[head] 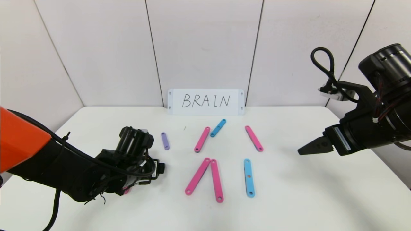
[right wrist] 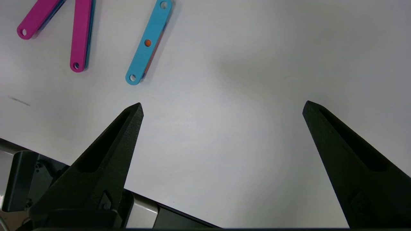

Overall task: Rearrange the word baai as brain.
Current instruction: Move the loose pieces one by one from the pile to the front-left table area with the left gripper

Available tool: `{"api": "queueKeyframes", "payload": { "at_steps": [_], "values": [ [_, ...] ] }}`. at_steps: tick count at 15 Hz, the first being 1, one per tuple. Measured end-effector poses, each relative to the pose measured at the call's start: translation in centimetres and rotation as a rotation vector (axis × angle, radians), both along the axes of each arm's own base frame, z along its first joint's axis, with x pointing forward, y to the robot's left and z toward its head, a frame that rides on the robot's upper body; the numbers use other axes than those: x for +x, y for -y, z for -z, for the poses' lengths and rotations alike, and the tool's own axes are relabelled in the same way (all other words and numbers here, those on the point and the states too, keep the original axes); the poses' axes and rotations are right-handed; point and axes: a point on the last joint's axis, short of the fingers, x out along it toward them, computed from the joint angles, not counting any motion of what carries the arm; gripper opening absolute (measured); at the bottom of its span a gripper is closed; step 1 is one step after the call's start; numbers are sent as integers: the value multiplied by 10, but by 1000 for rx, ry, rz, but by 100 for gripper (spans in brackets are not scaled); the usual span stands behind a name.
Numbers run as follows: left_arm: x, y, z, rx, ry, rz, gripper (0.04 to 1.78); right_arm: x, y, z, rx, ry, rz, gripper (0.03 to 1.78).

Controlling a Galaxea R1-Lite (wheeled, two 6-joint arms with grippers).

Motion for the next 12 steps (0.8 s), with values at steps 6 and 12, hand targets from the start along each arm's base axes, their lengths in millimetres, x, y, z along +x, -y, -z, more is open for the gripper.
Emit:
{"api": "queueKeyframes", "payload": {
  "at_steps": [6, 12],
  "values": [
    [1, 0, -1, -1, 5, -3, 174, 0, 0, 0, 0, -1, -1, 174],
    [20, -17, -28, -14, 98, -63, 174, -2, -1, 0, 2, -2, -9, 174]
  ]
}}
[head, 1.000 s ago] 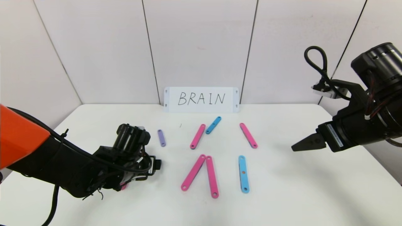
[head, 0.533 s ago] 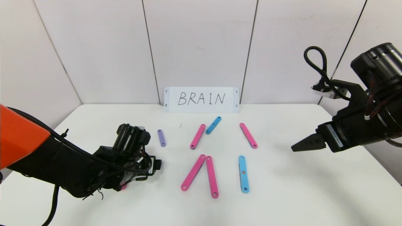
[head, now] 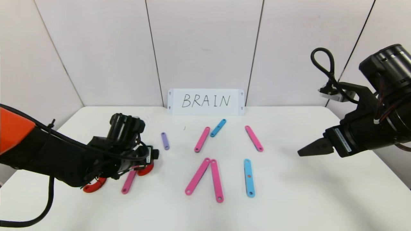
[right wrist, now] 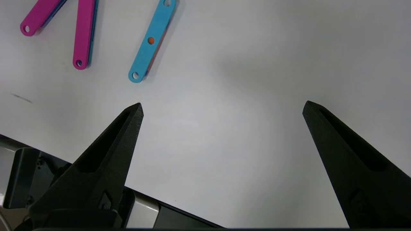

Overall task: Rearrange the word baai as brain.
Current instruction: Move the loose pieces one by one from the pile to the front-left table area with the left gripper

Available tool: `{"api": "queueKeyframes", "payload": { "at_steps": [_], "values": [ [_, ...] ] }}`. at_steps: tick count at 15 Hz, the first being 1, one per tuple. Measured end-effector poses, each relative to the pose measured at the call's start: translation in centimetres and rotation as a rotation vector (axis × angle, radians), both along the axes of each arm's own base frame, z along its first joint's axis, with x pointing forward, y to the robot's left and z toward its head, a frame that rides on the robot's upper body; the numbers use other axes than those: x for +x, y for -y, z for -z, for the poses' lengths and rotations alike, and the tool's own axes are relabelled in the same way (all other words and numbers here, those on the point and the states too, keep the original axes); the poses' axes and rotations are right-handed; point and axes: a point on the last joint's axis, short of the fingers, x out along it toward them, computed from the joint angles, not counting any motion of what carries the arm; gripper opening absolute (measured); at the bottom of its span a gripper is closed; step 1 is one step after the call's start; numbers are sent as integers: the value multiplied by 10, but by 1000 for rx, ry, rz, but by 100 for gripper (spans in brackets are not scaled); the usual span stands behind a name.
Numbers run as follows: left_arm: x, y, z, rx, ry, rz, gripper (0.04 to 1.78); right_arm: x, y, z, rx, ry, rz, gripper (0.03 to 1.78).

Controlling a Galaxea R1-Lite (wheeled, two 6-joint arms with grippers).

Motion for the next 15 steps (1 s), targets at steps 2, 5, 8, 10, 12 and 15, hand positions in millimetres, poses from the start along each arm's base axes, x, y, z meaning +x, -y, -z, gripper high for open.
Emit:
{"api": "queueKeyframes", "payload": {
  "at_steps": [2, 5, 8, 10, 12, 15],
  "values": [
    [6, -4, -11, -1, 42, -4, 174, -1, -1, 0, -1, 1, -4, 174],
    [21, 3, -30, -27, 103, -1, 174, -1, -1, 0, -1, 0, -5, 174],
    [35, 19, -32, -56, 126, -15, 174, 2, -1, 1, 3, 21, -1, 174],
    [41, 30, -28, -74, 137, -77, 174, 3, -1, 2, 3, 23, 0, 174],
    [45, 42, -22, -81, 144, -125, 174, 3, -1, 2, 3, 21, 0, 174],
    [48, 56, -14, -95, 113, -167, 174, 2, -1, 2, 3, 23, 0, 174]
  ]
}}
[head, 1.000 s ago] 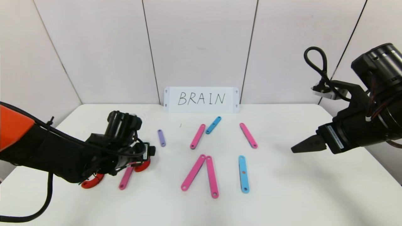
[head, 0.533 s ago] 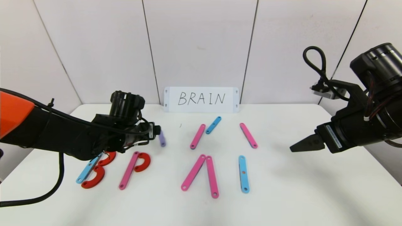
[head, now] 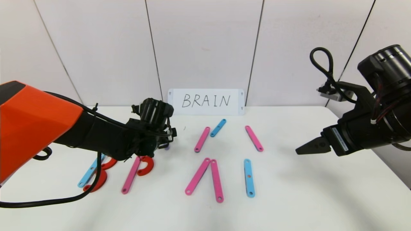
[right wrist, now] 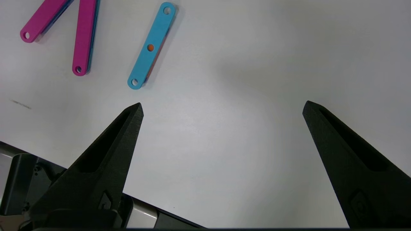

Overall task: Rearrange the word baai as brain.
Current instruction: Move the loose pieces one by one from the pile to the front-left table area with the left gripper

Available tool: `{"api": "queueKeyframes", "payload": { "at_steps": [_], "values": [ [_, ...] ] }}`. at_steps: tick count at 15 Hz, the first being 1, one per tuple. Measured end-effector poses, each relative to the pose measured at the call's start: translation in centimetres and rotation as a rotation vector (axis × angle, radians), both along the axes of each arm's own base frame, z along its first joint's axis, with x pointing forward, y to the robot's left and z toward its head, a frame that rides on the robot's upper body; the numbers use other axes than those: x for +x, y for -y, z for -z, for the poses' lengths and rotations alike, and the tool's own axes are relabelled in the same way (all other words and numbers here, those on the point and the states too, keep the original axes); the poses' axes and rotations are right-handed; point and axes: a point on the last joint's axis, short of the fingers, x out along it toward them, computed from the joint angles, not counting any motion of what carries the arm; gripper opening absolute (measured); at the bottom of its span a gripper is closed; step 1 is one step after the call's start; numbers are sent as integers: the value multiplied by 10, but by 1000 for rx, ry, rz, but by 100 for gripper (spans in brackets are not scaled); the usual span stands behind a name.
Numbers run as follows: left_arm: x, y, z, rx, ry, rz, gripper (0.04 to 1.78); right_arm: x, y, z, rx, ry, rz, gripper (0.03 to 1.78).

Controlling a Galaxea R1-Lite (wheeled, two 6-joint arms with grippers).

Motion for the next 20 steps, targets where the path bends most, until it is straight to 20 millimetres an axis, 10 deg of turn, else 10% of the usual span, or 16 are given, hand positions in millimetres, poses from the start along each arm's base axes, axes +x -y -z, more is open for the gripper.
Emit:
{"api": "queueKeyframes", "payload": {
  "at_steps": [20],
  "values": [
    [33, 29, 28, -68, -66, -67, 174, 1, -1, 2, -2, -7, -2, 174]
  ]
}}
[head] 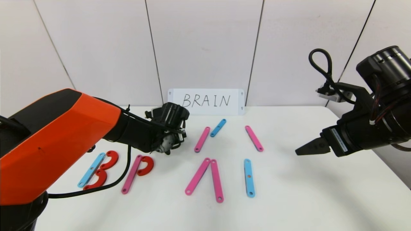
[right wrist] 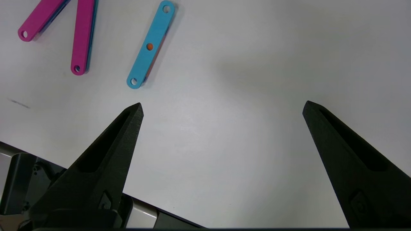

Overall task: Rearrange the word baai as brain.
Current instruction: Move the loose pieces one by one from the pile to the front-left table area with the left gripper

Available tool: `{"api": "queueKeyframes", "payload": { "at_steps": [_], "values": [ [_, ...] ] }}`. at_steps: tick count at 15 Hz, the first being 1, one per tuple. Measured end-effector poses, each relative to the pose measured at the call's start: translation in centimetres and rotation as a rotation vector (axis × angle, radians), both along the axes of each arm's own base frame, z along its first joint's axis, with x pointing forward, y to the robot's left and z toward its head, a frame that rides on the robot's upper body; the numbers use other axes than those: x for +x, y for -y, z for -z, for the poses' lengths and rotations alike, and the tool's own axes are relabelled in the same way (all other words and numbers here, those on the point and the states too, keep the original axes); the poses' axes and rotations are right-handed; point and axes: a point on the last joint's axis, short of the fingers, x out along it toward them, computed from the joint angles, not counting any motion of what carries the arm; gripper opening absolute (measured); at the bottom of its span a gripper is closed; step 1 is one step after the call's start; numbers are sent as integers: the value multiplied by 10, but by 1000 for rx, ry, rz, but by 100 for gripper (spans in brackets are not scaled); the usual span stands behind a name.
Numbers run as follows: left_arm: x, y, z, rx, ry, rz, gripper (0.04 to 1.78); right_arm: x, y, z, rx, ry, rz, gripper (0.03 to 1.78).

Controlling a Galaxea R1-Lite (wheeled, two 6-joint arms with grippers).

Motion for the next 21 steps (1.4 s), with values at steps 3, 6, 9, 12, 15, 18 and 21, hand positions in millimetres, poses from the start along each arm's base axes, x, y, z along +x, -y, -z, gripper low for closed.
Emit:
{"api": "queueKeyframes", "payload": {
  "at_steps": [3, 6, 9, 12, 15, 18, 21],
  "values": [
    [0, -1, -1, 8, 7, -14, 174, 0, 0, 0, 0, 0, 0, 174],
    [0, -1, 0, 20, 6, -20, 174, 0, 0, 0, 0, 1, 0, 174],
    [-1, -2, 3, 33, -12, -19, 174, 0, 0, 0, 1, 3, 0, 174],
    [-1, -2, 6, 55, -24, -27, 174, -1, 0, -1, 1, 5, 0, 174],
    [-1, -1, 8, 71, -26, -35, 174, -1, 0, -1, 1, 5, 0, 174],
    [-2, -1, 8, 71, -26, -33, 174, -1, 0, -1, 1, 4, -1, 174],
    [-2, -2, 4, 66, -16, -32, 174, -1, 0, 0, -1, 2, -4, 174]
  ]
}}
